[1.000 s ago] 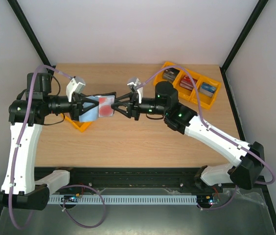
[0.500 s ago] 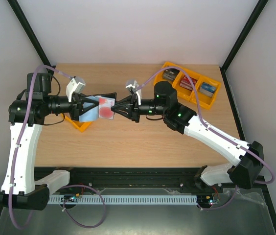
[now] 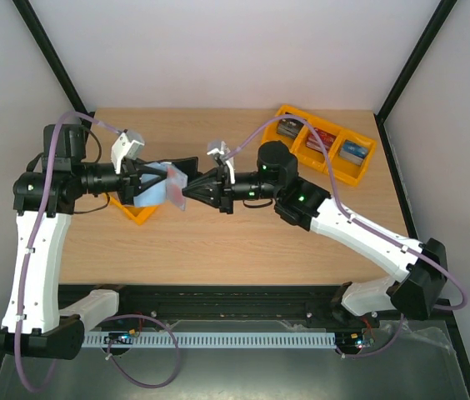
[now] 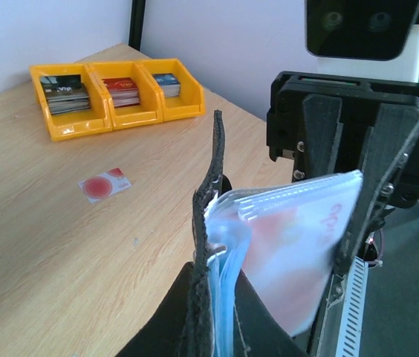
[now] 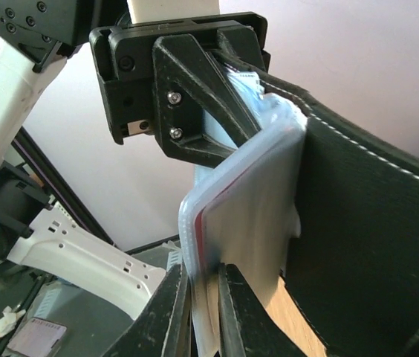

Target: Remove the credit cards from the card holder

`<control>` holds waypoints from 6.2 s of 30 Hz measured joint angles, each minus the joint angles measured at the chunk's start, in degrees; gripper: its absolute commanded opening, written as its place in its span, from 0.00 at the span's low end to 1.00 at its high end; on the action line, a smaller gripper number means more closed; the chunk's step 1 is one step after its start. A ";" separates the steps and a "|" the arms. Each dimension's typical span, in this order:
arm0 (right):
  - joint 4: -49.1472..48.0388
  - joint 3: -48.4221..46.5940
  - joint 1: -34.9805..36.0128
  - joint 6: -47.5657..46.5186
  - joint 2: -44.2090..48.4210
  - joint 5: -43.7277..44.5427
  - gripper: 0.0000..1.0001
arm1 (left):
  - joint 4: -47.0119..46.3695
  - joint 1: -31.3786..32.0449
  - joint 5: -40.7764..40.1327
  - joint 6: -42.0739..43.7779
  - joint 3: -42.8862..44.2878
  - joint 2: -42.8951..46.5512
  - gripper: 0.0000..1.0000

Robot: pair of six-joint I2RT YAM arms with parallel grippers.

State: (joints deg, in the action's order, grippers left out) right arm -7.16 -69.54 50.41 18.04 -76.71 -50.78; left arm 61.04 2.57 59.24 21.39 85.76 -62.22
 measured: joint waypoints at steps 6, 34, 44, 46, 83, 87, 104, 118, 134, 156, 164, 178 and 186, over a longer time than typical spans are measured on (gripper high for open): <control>-2.64 -0.83 1.77 1.60 -2.05 3.41 0.20 | -0.28 -0.33 -0.83 0.00 -0.02 0.09 0.02; 6.19 -1.31 1.33 -5.05 0.02 15.06 0.30 | -0.33 -0.59 -0.55 0.04 -0.37 0.42 0.02; 10.34 3.02 -6.75 -7.69 7.45 18.93 0.33 | -0.46 -0.46 -1.57 0.68 -3.19 1.57 0.02; 10.49 5.53 -8.74 -6.93 8.41 20.76 0.34 | -1.03 -0.37 -3.08 0.44 -5.86 2.32 0.02; 20.81 11.08 -13.29 1.92 9.35 43.17 0.40 | -6.32 -5.90 -10.25 -0.85 -21.22 8.59 0.02; 20.87 10.88 -13.29 1.92 9.33 43.08 0.40 | -6.34 -6.14 -10.25 -0.85 -21.27 8.59 0.02; 22.12 10.01 -13.29 1.51 9.11 42.95 0.40 | -6.49 -6.14 -10.19 -0.87 -21.64 8.41 0.02; 22.23 10.01 -13.29 1.51 9.20 42.93 0.41 | -6.67 -6.14 -9.64 -1.07 -21.64 6.88 0.02; 18.43 9.94 -13.29 0.31 8.96 33.05 0.55 | -7.39 -2.86 -9.40 -1.51 -11.08 -5.20 0.02; -12.72 3.37 -13.31 0.57 -3.67 -1.46 0.54 | 0.22 4.66 -2.71 3.26 7.19 -11.13 0.02; -7.17 2.47 -13.29 -5.99 -3.39 -0.39 0.52 | 1.09 4.66 -2.25 4.15 7.32 -11.17 0.02; -2.16 2.40 -13.29 -10.10 -1.95 -0.09 0.54 | 1.51 4.66 -1.73 4.63 8.13 -11.17 0.02; -2.29 2.40 -13.27 -9.57 -2.19 -0.94 0.54 | 1.55 4.66 -1.22 5.03 8.13 -11.17 0.02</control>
State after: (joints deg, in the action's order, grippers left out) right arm -9.45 -67.13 37.15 8.47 -78.89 -51.72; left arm 62.59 7.22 58.02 26.41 93.89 -73.38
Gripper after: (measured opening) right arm 0.543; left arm 0.068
